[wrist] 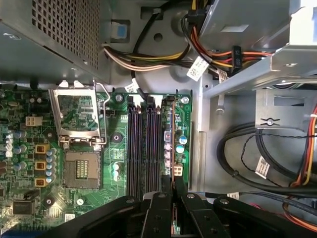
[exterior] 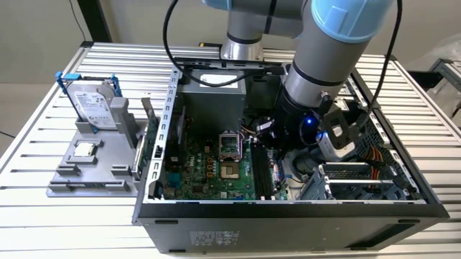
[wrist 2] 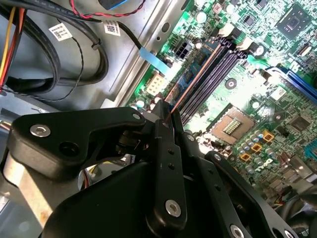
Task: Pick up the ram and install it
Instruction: 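Insert the ram into the slot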
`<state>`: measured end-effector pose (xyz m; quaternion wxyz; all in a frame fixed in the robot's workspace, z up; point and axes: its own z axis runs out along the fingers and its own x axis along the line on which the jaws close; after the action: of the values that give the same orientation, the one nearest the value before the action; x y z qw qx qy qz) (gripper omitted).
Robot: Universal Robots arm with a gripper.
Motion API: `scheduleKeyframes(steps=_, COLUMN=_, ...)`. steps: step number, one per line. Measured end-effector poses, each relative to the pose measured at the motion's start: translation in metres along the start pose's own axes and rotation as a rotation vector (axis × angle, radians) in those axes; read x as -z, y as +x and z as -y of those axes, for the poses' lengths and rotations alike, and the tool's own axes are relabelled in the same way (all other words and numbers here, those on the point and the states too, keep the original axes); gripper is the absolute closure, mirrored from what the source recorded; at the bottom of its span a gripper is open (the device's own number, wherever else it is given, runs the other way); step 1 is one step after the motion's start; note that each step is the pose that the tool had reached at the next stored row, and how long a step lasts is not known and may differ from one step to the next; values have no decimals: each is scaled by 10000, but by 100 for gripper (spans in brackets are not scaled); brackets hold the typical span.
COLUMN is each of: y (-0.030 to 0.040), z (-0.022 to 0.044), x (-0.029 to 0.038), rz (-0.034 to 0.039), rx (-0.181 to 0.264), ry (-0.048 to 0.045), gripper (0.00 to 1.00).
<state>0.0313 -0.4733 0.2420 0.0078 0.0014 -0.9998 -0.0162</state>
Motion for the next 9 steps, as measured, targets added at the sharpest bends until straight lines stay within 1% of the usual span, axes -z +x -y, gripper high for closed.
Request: scheduleKeyframes(steps=9, y=24, z=2, x=-51, rz=-1, rx=0, ry=17, gripper=100)
